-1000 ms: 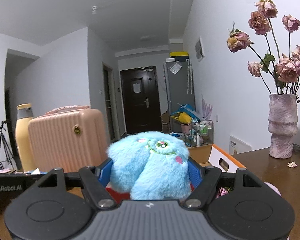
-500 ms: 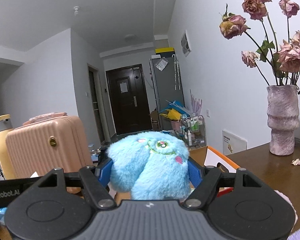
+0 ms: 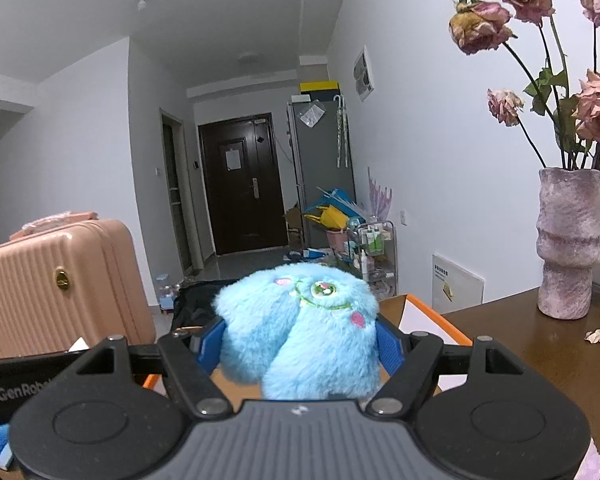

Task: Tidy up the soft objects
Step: 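Carry the white sponge and plush lamb with both grippers over the orange box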

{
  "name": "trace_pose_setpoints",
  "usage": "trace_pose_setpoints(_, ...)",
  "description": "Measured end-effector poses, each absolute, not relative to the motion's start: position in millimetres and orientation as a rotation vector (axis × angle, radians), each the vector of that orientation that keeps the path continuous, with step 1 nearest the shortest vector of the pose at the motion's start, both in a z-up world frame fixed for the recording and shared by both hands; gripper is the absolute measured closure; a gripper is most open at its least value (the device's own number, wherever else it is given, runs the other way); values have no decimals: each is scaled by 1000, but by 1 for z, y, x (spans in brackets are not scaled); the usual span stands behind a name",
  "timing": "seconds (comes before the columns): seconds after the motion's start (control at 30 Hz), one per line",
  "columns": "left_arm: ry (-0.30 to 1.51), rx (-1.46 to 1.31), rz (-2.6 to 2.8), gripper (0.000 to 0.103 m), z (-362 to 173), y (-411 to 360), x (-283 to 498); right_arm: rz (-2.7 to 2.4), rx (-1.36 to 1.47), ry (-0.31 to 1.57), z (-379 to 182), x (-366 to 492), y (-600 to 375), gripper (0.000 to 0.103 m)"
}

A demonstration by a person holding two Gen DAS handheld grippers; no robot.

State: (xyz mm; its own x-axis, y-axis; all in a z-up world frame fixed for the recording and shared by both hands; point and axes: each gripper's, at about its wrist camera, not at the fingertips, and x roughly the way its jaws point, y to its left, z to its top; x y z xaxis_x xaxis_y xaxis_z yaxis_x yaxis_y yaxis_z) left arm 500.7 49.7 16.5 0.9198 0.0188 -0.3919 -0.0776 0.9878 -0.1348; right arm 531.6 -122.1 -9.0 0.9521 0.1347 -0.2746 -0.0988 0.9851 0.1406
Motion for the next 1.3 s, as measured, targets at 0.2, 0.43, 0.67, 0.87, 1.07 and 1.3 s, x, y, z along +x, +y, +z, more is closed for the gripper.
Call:
trace_pose_setpoints(0.2, 418, -132, 56, 67, 11, 47, 521, 97, 125, 332, -14, 550, -120, 29)
trace_pose_setpoints(0.43, 454, -95, 70, 67, 1, 42, 544, 79, 124, 370, -21, 565, -114, 29)
trace_pose_setpoints(0.67, 480, -55, 81, 67, -10, 39, 559, 51, 129, 438, -30, 582, -112, 30)
trace_pose_setpoints(0.87, 503, -23, 91, 67, -20, 35, 569, 35, 140, 485, -38, 591, -114, 29)
trace_pose_setpoints(1.07, 518, 4, 87, 67, -28, 30, 571, 29, 143, 514, -44, 595, -116, 29)
trace_pose_setpoints(1.3, 526, 4, 79, 65, -31, 31, 574, 33, 150, 525, -45, 597, -118, 29)
